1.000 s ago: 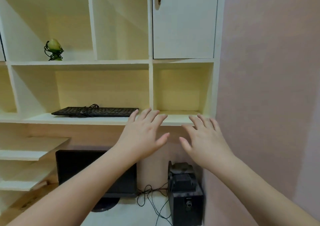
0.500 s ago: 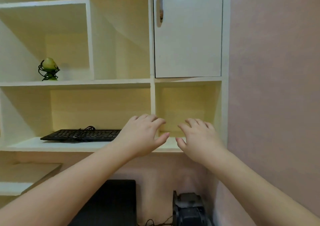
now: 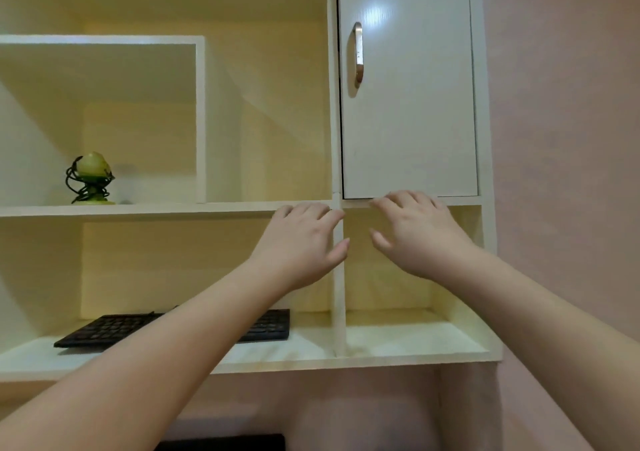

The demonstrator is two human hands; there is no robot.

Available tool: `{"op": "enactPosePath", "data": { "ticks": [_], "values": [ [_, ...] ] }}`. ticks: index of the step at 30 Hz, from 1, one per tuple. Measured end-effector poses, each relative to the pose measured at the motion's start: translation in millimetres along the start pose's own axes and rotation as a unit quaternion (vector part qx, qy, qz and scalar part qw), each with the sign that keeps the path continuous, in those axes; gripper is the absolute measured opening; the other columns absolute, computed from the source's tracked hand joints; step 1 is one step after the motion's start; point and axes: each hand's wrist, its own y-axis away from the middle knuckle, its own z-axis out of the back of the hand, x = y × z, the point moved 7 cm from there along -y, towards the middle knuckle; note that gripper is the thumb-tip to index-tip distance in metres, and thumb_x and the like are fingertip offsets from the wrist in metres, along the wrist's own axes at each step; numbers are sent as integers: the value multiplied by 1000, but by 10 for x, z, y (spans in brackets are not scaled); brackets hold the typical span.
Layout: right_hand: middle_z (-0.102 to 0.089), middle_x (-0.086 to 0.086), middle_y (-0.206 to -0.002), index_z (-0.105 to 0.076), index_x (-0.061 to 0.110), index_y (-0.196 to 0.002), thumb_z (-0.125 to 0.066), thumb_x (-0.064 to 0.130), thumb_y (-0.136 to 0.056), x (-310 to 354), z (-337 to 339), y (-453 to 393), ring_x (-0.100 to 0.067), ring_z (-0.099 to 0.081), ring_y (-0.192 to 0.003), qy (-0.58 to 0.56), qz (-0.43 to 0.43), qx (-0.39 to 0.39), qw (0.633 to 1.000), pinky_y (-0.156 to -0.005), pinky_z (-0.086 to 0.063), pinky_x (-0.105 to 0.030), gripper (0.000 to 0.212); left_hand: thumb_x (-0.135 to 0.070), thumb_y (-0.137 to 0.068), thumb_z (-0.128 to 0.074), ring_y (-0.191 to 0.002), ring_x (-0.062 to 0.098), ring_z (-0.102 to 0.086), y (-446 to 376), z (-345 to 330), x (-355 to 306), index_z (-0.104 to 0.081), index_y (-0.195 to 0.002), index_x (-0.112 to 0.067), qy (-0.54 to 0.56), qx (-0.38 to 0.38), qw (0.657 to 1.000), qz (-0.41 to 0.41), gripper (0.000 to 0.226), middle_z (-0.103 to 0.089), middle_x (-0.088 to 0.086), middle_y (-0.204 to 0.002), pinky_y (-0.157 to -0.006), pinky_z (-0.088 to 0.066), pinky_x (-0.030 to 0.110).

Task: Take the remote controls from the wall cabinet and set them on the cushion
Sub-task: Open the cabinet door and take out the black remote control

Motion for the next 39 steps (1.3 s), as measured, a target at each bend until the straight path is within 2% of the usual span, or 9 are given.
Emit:
{"op": "enactPosePath", "data": {
  "ticks": [7,17,21,24,29,32,34,36,39],
  "values": [
    [-35,-1,-149,-29,26,-146,-40,43,-94,-117,-12,-496,-23,-27,-138,-1,12,-30,999,-110,-21,-38,55,-46,-96,-37,-142,21,-26,-362,-34,138,-35,-144,-24,-17,-49,998,18,53,-34,2,-151,-108,-28,36],
    [-30,1,-151,-19,22,-151,-44,38,-93,-450,193,-1129,-20,-21,-141,-33,43,-191,980,-112,-17,-36,64,-45,-94,-39,-142,21,-25,-767,-143,205,-26,-149,-27,-35,-71,996,40,59,-29,2,-154,-104,-31,36],
    [-35,-2,-148,-19,20,-151,-45,34,-92,-473,425,-1383,-24,-26,-139,0,76,-254,964,-111,-19,-38,65,-51,-84,-22,-136,24,-36,-911,-42,197,-36,-144,-23,-35,-116,991,49,68,-38,4,-149,-97,-39,37],
    [-33,-3,-149,-18,22,-150,-45,35,-92,-511,527,-1586,-24,-23,-139,-4,77,-261,962,-111,-17,-38,66,-54,-79,-13,-139,21,-31,-980,-28,182,-32,-145,-24,-39,-119,991,44,75,-33,1,-152,-101,-36,36],
    [-37,-3,-145,-23,18,-148,-44,35,-92,-469,661,-1819,-24,-27,-136,-28,78,-280,957,-108,-20,-37,62,-48,-93,-34,-142,18,-24,-1055,23,237,-26,-148,-25,-31,-119,991,54,60,-26,0,-156,-106,-30,34],
    [-44,-4,-138,-23,15,-148,-43,36,-91,-369,700,-1903,-24,-33,-131,-22,65,-297,952,-104,-25,-38,64,-51,-89,-28,-141,18,-26,-1063,88,259,-27,-147,-25,-40,-121,990,59,63,-29,-1,-154,-105,-32,34],
    [-48,-5,-131,-18,15,-150,-43,35,-90,-316,713,-1984,-27,-38,-125,-70,54,-282,955,-100,-30,-39,68,-50,-87,-27,-139,18,-29,-1068,135,267,-29,-147,-25,-37,-120,990,61,65,-32,-1,-153,-104,-32,34],
    [-51,-6,-118,-19,16,-149,-45,32,-89,-314,723,-2082,-28,-44,-114,-204,37,-250,946,-92,-36,-41,68,-46,-92,-35,-135,19,-34,-1082,174,290,-29,-147,-25,-27,-119,990,63,60,-38,-1,-146,-102,-33,34],
    [-46,2,-110,-23,20,-146,-47,27,-90,-347,741,-2174,-20,-46,-100,-442,20,-183,878,-86,-39,-36,61,-44,-95,-38,-120,20,-42,-1063,261,322,-33,-145,-25,-9,-135,987,84,54,-49,-1,-126,-97,-36,34]
  ]
}}
